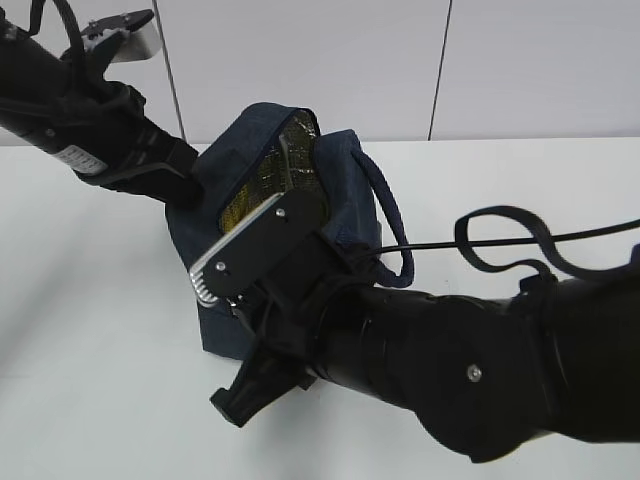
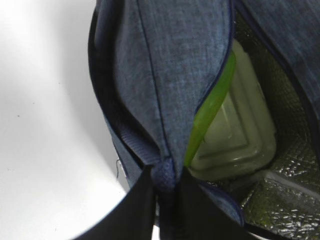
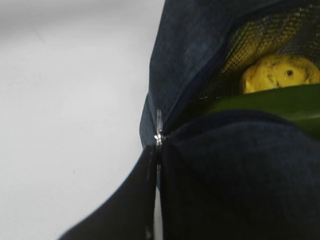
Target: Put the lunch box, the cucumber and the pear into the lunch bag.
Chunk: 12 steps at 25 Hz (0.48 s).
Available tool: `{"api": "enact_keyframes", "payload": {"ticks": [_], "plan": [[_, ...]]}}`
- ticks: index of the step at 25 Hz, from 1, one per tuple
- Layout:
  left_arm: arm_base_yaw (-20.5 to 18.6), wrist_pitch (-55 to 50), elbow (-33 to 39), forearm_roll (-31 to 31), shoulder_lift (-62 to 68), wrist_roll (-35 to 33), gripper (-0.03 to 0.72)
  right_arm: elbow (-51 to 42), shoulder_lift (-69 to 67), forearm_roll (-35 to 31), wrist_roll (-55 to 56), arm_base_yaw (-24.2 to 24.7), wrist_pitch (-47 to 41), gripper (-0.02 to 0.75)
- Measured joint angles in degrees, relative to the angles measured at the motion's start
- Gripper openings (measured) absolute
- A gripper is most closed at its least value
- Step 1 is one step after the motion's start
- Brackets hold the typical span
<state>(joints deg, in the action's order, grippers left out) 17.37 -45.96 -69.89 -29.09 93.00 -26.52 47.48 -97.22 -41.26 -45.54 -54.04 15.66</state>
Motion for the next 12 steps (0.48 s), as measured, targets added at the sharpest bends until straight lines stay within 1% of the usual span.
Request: {"api": "enact_keyframes", "payload": {"ticks": [5,12], "plan": [[0.0,0.0,0.0,0.0,0.0,0.0,0.018,3.9,0.0,0.2,-2.1,0.0,-0.2,0.0],[0.0,-0.8,0.0,0.0,0.0,0.0,0.018,4.4,0.0,-0.6,-4.9,0.0,0.3,0.0]]}}
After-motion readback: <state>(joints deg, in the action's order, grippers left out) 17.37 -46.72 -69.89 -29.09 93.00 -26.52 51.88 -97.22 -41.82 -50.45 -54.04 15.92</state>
